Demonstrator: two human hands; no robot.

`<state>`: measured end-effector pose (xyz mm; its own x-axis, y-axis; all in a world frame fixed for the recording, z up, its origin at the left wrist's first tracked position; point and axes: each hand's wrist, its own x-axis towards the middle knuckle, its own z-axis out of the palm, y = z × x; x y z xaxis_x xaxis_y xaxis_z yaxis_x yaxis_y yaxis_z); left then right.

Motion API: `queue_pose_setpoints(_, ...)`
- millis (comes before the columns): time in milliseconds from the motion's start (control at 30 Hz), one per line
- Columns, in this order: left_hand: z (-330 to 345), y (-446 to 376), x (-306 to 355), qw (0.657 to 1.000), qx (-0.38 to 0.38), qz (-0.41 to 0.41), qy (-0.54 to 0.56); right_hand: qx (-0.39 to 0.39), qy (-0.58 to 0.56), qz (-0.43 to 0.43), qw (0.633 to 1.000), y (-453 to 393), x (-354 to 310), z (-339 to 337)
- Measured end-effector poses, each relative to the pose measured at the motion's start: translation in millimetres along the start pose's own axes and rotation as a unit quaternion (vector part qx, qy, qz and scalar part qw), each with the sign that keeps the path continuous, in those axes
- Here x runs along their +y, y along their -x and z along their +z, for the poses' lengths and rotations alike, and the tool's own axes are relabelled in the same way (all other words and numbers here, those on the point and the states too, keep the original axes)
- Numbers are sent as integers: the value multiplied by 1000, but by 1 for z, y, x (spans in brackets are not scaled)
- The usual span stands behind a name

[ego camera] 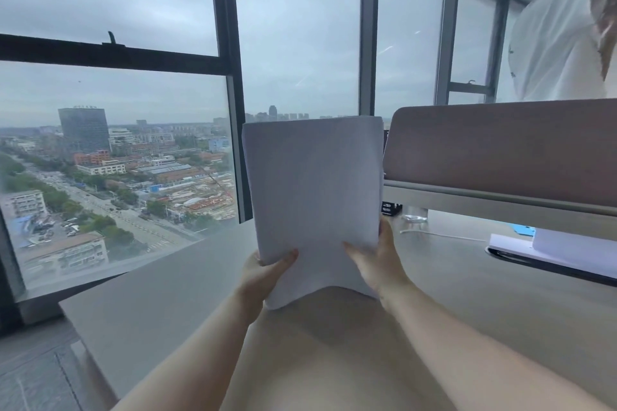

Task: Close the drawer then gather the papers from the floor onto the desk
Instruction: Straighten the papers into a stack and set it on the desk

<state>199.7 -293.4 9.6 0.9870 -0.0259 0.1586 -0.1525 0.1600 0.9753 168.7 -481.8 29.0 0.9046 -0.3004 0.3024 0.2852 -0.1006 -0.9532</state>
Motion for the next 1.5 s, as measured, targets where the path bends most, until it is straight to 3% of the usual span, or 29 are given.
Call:
queue_pose_setpoints(200, -3, -9, 6, 1000, -19, -15, -20, 30, 7, 40, 999, -9, 1, -6)
queue_pose_setpoints(333, -6, -16, 18, 999, -32, -32, -22, -17, 2, 102, 995, -12, 0, -17)
queue_pose_setpoints(567, -14, -20, 10, 975, -75, -112, -175, -49, 89, 160, 982, -1, 23, -12)
queue_pose_setpoints(700, -15, -31, 6, 966, -54, -123, -222, -61, 139, 193, 969, -2, 26, -8)
queue_pose_setpoints(800, -15, -42, -1, 955, -25, -102, -277, -61, 212, 205, 954, -3, 22, -4)
queue_pose_setpoints(900, -14, -51, -7, 905, 19, -64, -420, -38, 280, 210, 936, -5, 20, 0)
queue_pose_setpoints(1000, -14, -55, -13, 867, 4, -48, -496, -10, 323, 232, 917, -1, 9, 6)
queue_pose_setpoints(1167, -9, -65, -22, 849, -42, -62, -523, -117, 492, 221, 834, 4, -8, 6)
queue_pose_setpoints(1233, -5, -67, -23, 852, -57, -61, -517, -130, 498, 235, 825, 0, -7, 5)
queue_pose_setpoints(1333, -4, -70, -22, 860, -62, -61, -503, -96, 445, 255, 853, -5, 5, -1)
queue_pose_setpoints(1433, -11, -71, -24, 876, -53, -40, -478, -36, 311, 296, 902, -3, 8, -12)
queue_pose_setpoints(1500, -17, -72, -26, 882, -35, -32, -468, -21, 274, 316, 908, 5, 3, -18)
